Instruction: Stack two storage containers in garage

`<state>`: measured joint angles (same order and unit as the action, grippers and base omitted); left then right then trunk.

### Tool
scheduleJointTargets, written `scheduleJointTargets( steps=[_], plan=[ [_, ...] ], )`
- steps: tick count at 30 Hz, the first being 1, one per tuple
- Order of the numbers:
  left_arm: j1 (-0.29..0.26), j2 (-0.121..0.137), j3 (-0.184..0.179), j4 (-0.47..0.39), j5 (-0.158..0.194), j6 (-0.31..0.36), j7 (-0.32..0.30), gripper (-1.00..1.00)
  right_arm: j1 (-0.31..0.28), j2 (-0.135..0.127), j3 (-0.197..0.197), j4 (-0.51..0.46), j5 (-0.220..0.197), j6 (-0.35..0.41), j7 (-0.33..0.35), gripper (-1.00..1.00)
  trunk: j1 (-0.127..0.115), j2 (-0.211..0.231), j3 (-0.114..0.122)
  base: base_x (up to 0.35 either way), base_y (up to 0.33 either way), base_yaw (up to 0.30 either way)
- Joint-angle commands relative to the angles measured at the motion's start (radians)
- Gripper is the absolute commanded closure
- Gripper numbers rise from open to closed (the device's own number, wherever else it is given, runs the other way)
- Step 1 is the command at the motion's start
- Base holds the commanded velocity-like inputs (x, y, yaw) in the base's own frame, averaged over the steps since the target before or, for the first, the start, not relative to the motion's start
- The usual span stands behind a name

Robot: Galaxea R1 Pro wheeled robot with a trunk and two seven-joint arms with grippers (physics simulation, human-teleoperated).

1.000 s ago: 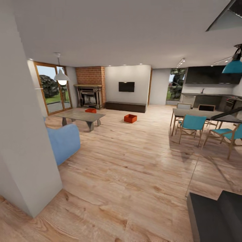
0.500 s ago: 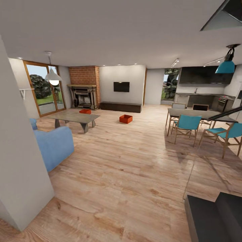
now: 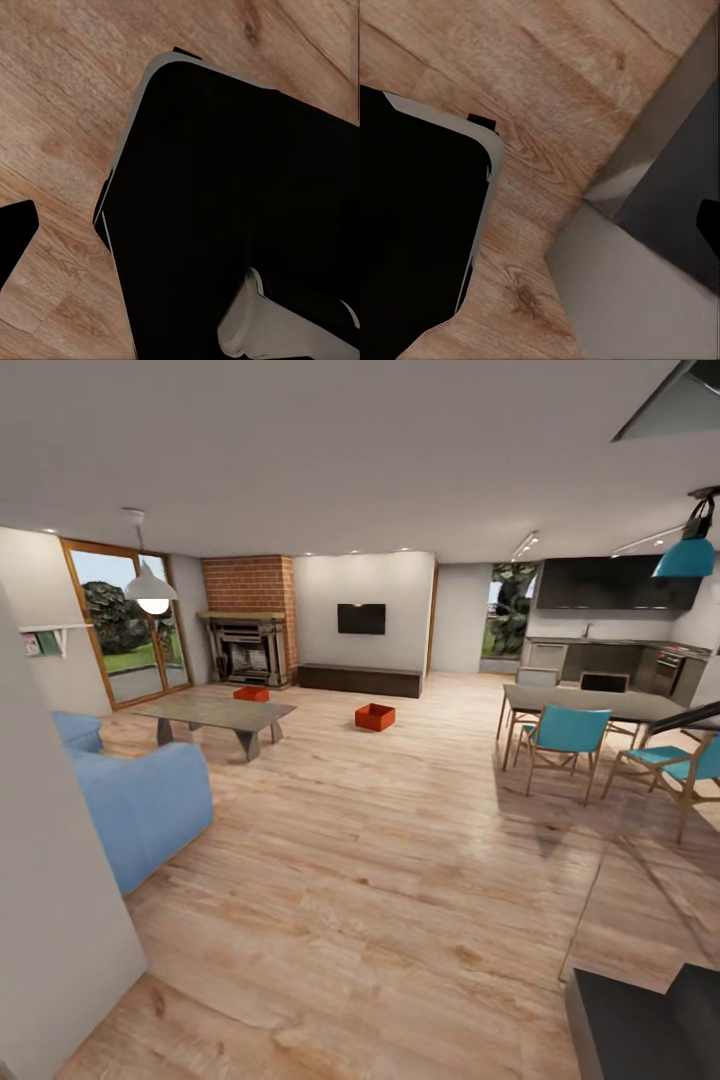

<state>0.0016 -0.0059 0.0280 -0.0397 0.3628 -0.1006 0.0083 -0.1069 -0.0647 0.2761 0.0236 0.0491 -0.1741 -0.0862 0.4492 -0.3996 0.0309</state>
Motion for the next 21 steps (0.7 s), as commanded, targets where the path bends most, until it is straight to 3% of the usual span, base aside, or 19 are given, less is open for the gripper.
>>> scheduleJointTargets(
  steps=[1,21],
  plan=[
    [0.0,0.0,0.002,0.0,0.002,-0.002,0.001,-1.0,-0.001,0.0,0.003,0.003,0.005,-0.004,-0.004,-1.0,0.001,0.0,0.0,0.324,0.0,0.0],
    [0.0,0.0,0.003,0.0,0.002,-0.002,0.001,-1.0,-0.001,0.0,0.004,0.003,0.006,-0.005,-0.004,-1.0,0.001,0.0,0.0,0.323,0.0,0.0]
  ],
)
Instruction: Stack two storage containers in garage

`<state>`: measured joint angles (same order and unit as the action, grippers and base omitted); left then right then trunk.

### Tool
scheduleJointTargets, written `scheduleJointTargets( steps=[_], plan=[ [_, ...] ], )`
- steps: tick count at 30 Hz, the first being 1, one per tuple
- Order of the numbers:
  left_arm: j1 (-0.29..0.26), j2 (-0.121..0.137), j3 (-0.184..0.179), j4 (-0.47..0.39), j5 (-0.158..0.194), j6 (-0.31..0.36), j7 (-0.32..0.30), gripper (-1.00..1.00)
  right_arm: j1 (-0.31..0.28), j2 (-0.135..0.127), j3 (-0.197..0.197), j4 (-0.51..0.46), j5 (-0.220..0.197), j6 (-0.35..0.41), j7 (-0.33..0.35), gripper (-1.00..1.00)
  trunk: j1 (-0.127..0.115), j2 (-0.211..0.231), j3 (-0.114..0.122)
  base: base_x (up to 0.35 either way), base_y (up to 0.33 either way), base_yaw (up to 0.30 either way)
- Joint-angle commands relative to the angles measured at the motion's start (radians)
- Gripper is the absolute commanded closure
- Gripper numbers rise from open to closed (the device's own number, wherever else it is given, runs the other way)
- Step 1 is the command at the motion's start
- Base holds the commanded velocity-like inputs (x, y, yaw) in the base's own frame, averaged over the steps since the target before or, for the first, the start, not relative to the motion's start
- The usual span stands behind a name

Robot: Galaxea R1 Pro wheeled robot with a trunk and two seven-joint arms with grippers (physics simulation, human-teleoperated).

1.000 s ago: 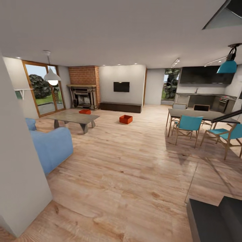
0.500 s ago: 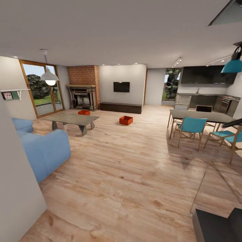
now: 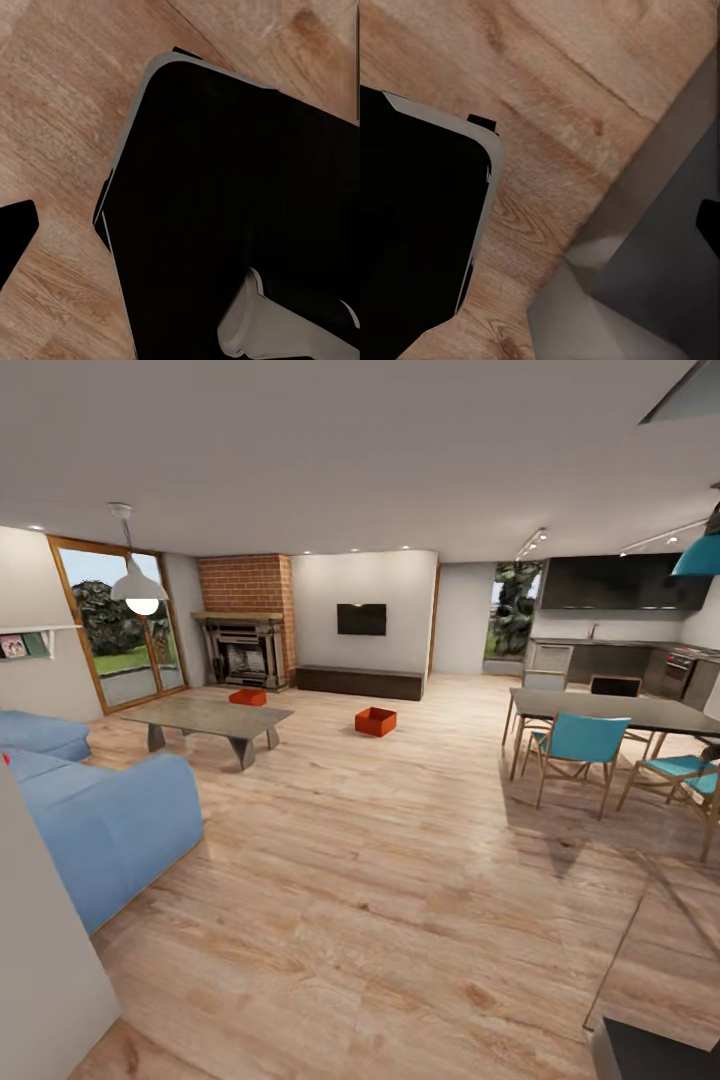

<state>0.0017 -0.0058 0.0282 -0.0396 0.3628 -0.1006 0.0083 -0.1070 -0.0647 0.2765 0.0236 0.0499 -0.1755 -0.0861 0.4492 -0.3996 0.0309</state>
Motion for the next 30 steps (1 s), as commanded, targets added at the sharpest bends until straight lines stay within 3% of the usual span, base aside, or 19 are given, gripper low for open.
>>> scheduleJointTargets(
  steps=[1,30],
  plan=[
    [0.0,0.0,0.002,0.0,0.002,-0.002,0.001,-1.0,-0.001,0.0,0.003,0.003,0.005,-0.004,-0.004,-1.0,0.001,0.0,0.0,0.323,0.0,0.0],
    [0.0,-0.002,0.002,0.0,0.002,-0.002,0.001,-1.0,0.0,0.0,0.003,0.003,0.003,-0.002,-0.004,-1.0,0.001,0.0,0.0,0.323,0.0,0.0]
  ],
)
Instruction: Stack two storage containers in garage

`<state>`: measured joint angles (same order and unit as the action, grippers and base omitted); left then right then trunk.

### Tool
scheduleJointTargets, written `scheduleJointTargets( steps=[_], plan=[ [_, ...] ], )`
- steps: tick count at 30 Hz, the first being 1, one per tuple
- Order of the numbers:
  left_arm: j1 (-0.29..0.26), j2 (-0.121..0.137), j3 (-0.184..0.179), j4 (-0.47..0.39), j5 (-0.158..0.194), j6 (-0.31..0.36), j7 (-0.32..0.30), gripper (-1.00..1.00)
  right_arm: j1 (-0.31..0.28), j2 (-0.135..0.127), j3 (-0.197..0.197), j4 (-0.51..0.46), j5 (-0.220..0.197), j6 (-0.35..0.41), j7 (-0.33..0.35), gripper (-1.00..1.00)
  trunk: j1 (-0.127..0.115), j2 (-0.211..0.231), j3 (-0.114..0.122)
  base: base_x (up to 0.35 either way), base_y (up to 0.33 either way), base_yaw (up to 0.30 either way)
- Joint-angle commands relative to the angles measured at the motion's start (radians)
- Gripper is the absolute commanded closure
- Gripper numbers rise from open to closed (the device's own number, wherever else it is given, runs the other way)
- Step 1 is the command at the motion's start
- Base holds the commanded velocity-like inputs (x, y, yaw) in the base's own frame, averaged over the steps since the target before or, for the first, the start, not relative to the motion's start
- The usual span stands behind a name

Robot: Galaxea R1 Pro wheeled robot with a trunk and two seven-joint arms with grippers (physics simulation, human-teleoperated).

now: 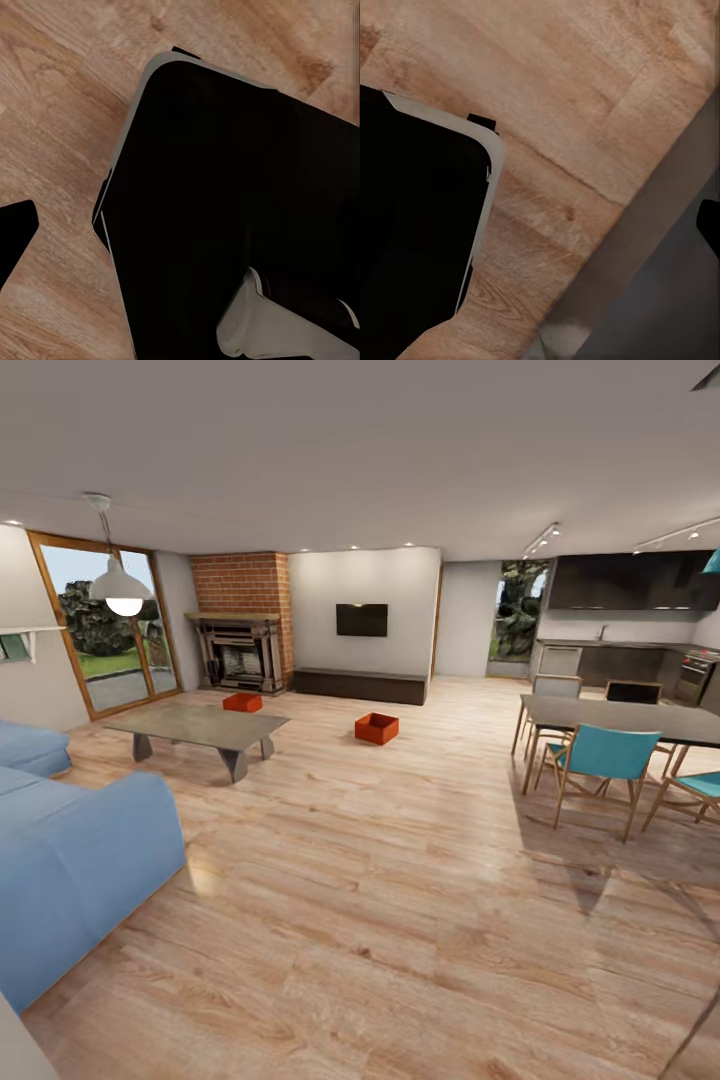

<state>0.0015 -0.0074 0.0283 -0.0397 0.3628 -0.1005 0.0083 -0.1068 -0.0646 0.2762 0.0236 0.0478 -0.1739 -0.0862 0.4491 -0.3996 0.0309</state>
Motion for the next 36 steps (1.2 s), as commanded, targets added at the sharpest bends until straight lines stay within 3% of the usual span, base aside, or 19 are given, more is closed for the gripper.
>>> scheduleJointTargets(
  steps=[1,36],
  plan=[
    [0.0,0.0,0.002,0.0,0.002,-0.003,0.001,-1.0,-0.001,0.0,0.003,0.003,0.005,-0.004,-0.004,-1.0,0.001,0.0,0.0,0.324,0.0,0.0],
    [0.0,0.0,0.002,0.0,0.003,-0.004,0.002,-1.0,-0.001,0.0,0.003,0.003,0.006,-0.004,-0.005,-1.0,0.001,0.0,0.0,0.323,0.0,0.0]
  ],
)
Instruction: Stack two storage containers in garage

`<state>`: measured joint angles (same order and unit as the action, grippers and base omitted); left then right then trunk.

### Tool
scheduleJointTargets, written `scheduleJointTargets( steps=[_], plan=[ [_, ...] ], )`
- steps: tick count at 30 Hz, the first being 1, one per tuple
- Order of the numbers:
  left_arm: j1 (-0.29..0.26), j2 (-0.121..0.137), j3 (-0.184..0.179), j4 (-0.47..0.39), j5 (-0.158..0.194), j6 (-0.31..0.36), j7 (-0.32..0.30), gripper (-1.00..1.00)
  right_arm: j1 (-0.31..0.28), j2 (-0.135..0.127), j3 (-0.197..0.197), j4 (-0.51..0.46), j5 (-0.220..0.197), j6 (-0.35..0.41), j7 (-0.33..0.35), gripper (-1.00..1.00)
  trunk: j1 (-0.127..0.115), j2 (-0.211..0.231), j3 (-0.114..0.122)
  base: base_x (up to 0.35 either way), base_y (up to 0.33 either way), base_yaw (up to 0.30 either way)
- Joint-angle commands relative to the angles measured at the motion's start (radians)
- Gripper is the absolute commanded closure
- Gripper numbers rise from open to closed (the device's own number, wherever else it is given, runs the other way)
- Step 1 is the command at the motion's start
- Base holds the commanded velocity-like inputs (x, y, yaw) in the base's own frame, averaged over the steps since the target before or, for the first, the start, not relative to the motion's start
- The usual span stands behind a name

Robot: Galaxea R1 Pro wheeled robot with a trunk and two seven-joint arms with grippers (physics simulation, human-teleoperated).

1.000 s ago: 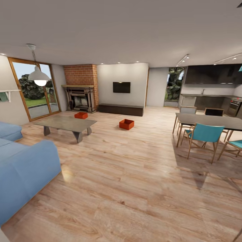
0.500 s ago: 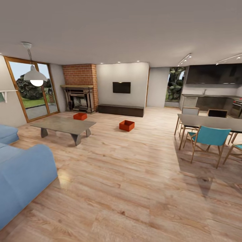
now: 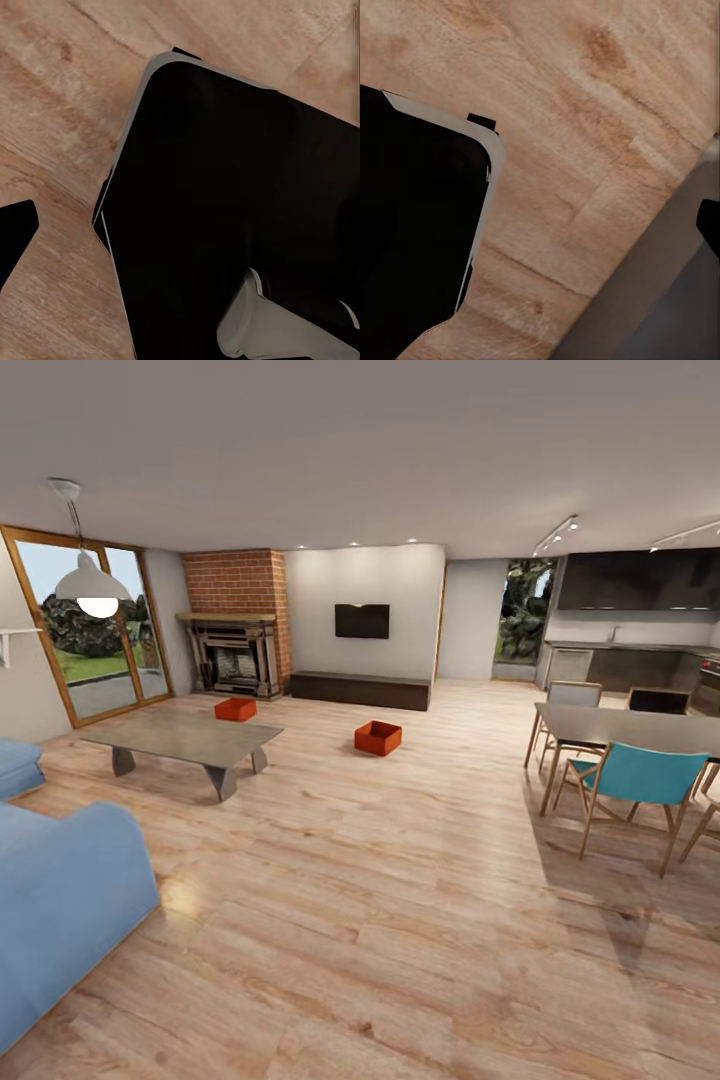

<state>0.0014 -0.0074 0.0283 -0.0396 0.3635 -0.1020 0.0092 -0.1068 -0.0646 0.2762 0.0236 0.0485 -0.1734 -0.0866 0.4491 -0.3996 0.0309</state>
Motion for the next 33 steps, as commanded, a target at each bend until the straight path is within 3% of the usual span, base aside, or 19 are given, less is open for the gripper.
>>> scheduleJointTargets(
  steps=[1,33],
  plan=[
    [0.0,0.0,0.002,0.0,0.002,-0.002,0.001,-1.0,-0.001,0.0,0.003,0.003,0.005,-0.004,-0.004,-1.0,0.001,0.0,0.0,0.323,0.0,0.0],
    [0.0,0.0,0.002,0.001,0.003,-0.002,0.001,-1.0,-0.001,0.0,0.004,0.003,0.005,-0.005,-0.004,-1.0,0.001,0.0,0.0,0.323,0.0,0.0]
  ],
)
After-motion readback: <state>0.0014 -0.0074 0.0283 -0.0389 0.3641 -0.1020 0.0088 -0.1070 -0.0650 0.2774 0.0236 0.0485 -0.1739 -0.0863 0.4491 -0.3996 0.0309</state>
